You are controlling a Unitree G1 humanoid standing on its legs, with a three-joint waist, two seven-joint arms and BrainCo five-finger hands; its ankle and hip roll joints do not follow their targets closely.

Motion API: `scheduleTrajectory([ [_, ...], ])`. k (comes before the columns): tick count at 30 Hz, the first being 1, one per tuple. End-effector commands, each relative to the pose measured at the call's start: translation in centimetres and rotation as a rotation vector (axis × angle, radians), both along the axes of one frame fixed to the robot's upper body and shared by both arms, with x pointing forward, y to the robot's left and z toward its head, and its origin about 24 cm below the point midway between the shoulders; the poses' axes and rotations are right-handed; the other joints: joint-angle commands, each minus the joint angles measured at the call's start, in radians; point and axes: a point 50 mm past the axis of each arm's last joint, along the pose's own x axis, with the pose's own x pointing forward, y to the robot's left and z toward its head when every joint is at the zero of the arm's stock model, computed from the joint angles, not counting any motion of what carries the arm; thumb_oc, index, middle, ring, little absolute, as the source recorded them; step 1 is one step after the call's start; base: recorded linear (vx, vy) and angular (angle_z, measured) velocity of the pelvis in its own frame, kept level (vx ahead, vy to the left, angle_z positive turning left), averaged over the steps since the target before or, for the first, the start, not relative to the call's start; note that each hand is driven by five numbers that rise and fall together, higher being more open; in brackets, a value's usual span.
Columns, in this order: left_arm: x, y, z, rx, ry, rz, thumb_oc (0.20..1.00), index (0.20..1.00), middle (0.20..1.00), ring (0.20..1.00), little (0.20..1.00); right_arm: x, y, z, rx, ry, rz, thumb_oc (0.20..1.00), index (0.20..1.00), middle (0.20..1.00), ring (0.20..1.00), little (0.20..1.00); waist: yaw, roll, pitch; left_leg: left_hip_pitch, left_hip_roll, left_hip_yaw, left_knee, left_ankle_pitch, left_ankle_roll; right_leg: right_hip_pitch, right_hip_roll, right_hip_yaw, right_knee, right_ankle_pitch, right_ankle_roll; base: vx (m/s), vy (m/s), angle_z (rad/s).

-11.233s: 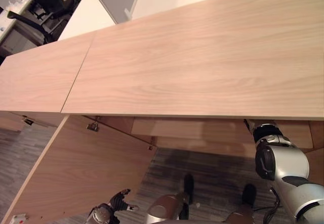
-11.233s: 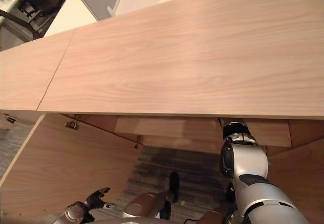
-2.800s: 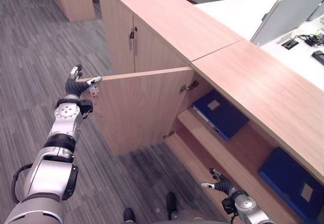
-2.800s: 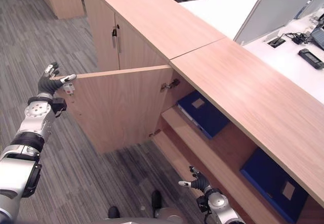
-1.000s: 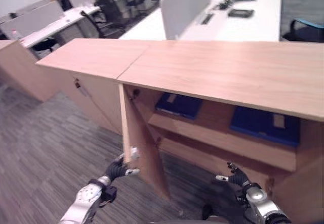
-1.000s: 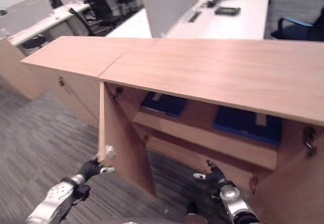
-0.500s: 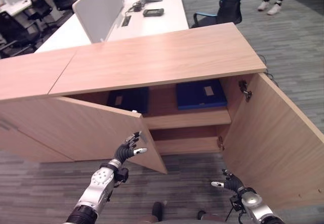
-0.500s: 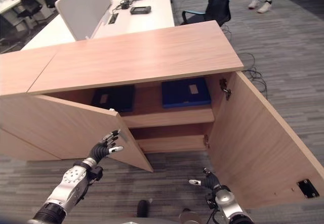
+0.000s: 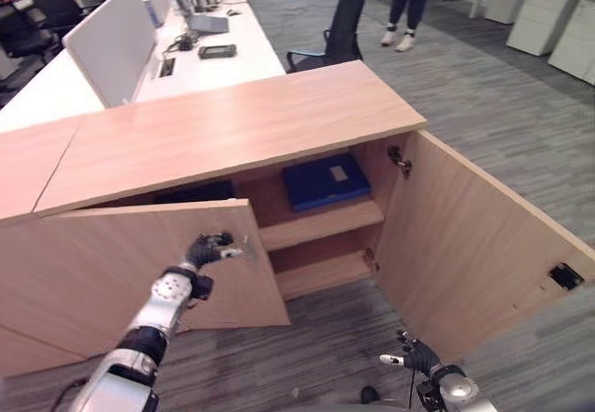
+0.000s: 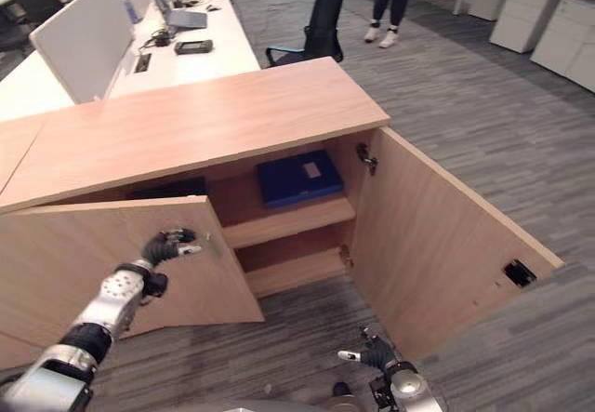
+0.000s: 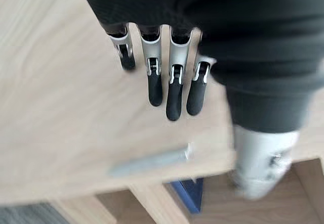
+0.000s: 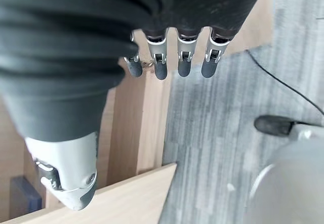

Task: Put the empty folder in the office cabinet

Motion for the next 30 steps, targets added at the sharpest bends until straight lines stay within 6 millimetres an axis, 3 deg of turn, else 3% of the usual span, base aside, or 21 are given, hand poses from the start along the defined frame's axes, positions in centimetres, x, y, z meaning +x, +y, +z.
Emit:
scheduleTrajectory([
  [1,3.7,1.8,6.3,0.075,-0.217,0.037,1.0,1.0,1.0,1.0,1.0,1.1,1.4,0.7,0.047,-0.077,0.059,1.0,1.0,1.0,1.0,1.0,-0.012,-0.051,-0.04,-0.038,0.002,-0.01,0.013,-0.048,-0.018,-0.014,-0.061,-0.002,0.03,-0.067,0.094,0.01,0.062,-0.18],
  [6,4.5,4.7,9.2,0.123,-0.248,0.144,1.0,1.0,1.0,1.0,1.0,1.2,1.5,0.7,0.058,-0.076,0.052,1.0,1.0,1.0,1.0,1.0,-0.031,-0.063,-0.037,-0.032,-0.012,0.015,0.013,-0.061,-0.007,-0.046,-0.069,0.022,0.051,-0.052,0.117,0.01,0.065,-0.17],
  [12,4.9,4.5,9.6,0.106,-0.273,0.16,1.0,1.0,1.0,1.0,1.0,1.3,1.5,0.5,0.06,-0.068,0.038,1.0,1.0,1.0,1.0,1.0,-0.034,-0.07,-0.028,-0.025,-0.02,0.013,0.013,-0.07,0.003,-0.065,-0.07,0.041,0.089,-0.054,0.12,0.01,0.054,-0.17],
  [15,4.6,2.7,7.9,0.079,-0.266,0.103,1.0,1.0,1.0,1.0,1.0,1.2,1.5,0.2,0.063,-0.059,0.012,1.0,1.0,1.0,1.0,1.0,-0.022,-0.075,-0.026,-0.013,-0.031,0.006,0.013,-0.08,0.013,-0.062,-0.076,0.034,0.105,-0.055,0.12,0.01,0.042,0.01],
  [16,4.0,1.0,6.4,0.051,-0.261,0.052,1.0,1.0,1.0,1.0,1.0,1.1,1.4,0.1,0.06,-0.054,-0.007,1.0,1.0,1.0,1.0,1.0,-0.014,-0.08,-0.024,-0.008,-0.033,0.006,0.013,-0.082,0.016,-0.062,-0.083,0.024,0.106,-0.049,0.12,0.0,0.034,0.04],
  [17,4.0,0.9,6.4,0.051,-0.26,0.053,1.0,1.0,1.0,1.0,1.0,1.1,1.4,0.1,0.059,-0.053,-0.007,1.0,1.0,1.0,1.0,1.0,-0.014,-0.079,-0.025,-0.008,-0.033,0.006,0.013,-0.083,0.016,-0.061,-0.083,0.024,0.105,-0.048,0.12,-0.01,0.019,0.03],
  [21,2.4,-3.8,3.8,-0.085,-0.278,-0.05,1.0,1.0,1.0,1.0,1.0,2.0,1.0,0.4,0.053,-0.086,-0.08,1.0,1.0,1.0,1.0,1.0,0.014,-0.085,0.0,-0.024,-0.029,0.014,0.013,-0.075,0.02,-0.083,-0.09,-0.024,0.116,-0.02,0.12,-0.08,-0.006,0.01],
  [23,0.7,-5.7,2.5,-0.179,-0.274,-0.09,1.0,1.0,1.0,1.0,1.0,2.3,0.4,0.6,0.039,-0.104,-0.114,1.0,1.0,1.0,1.0,1.0,0.037,-0.082,0.021,-0.03,-0.026,0.023,0.013,-0.071,0.026,-0.108,-0.102,-0.088,0.16,-0.014,0.12,-0.14,0.0,0.05],
  [26,-1.7,-7.3,0.9,-0.273,-0.23,-0.137,1.0,1.0,1.0,1.0,1.0,2.6,0.0,0.8,0.032,-0.118,-0.16,1.0,1.0,1.0,1.0,1.0,0.066,-0.058,0.036,-0.046,-0.014,0.053,0.013,-0.057,0.032,-0.114,-0.136,-0.304,0.259,-0.068,0.082,-0.16,0.031,-0.47],
  [30,-4.4,-7.6,-1.0,-0.341,-0.154,-0.146,1.0,1.0,1.0,1.0,1.0,2.3,-0.3,0.5,0.027,-0.1,-0.19,1.0,1.0,1.0,1.0,1.0,0.088,-0.049,0.025,-0.055,-0.002,0.103,0.015,-0.044,0.039,-0.096,-0.125,-0.418,0.325,-0.12,0.044,-0.09,-0.058,-0.31],
])
